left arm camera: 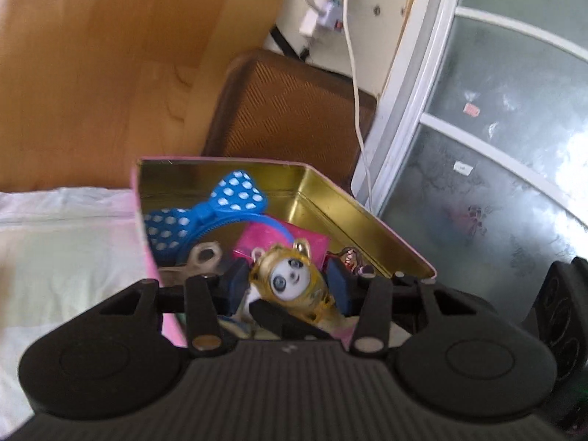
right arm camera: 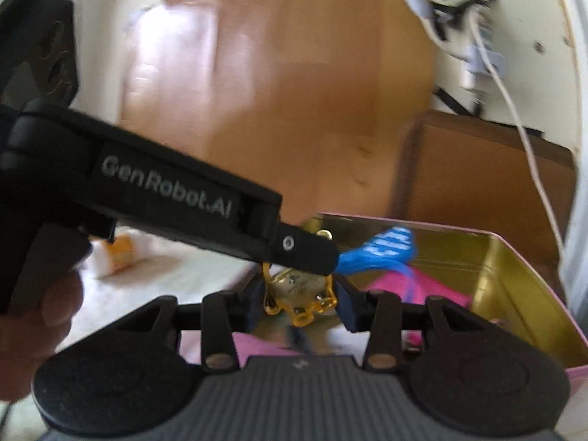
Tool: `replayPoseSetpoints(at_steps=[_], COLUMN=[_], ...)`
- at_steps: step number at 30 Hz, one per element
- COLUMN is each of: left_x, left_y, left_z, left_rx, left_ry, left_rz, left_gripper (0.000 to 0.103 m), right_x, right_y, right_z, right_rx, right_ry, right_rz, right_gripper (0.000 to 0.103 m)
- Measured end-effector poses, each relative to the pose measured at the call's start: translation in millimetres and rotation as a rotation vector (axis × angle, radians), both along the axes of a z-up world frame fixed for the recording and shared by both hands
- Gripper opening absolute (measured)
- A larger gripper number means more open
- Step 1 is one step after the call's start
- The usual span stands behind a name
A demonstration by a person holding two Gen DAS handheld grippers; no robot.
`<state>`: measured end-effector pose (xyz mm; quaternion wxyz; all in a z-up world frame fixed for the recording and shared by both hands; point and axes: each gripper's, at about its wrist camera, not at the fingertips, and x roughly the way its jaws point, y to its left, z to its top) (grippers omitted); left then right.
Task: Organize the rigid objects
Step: 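Lower the keychain into the pink tin and open the left tool, then move both tools to the white pill bottle lying on the sheet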
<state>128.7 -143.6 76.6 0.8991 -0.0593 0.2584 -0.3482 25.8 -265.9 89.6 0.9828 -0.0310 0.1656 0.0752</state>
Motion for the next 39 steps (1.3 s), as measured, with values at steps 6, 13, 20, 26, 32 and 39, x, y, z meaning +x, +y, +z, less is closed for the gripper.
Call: replayPoseSetpoints(at_steps=[6,13,20,26,32,39], left_x=[0.3,-23.2,-48.8,-54.0,-52.5,-60.7], left_y=[-10.9,10.7,65.3,130.2,195.6,254.9], left_z=[-7.8,3.5,5.8,-13.9,-30.3,-37.8], left_rx=[0.049,0.013,-0.004,0.047,0.042,0.087], left_ry=[-0.029,-0.093,-0.148,-0.137,-0.099,-0.146], left_rz=[0.065,0.075,0.142,0.312,0.488,0.632], left_gripper=[0.05,0.051,0.054,0.055,0.055,0.055], right_x=[25.1,17.5,-8.0,-49.9,-65.1,-39.6], right_y=[-30.6,-31.0,-12.1,19.1,73.2,126.8], right_z=[-21.4,-23.8,-15.9,-5.2,-2.6,-21.0], right_rx=[0.065,0.09,0.071,0.082,0.031,-0.005], right_ry=[0.005,-0.027,-0.122,-0.311,-0.394,-0.14], right_rz=[-0.201,-0.209,-0.218,-0.214,-0.104,0.124], right_gripper=[0.048,0.056,0.064,0.095,0.103,0.103])
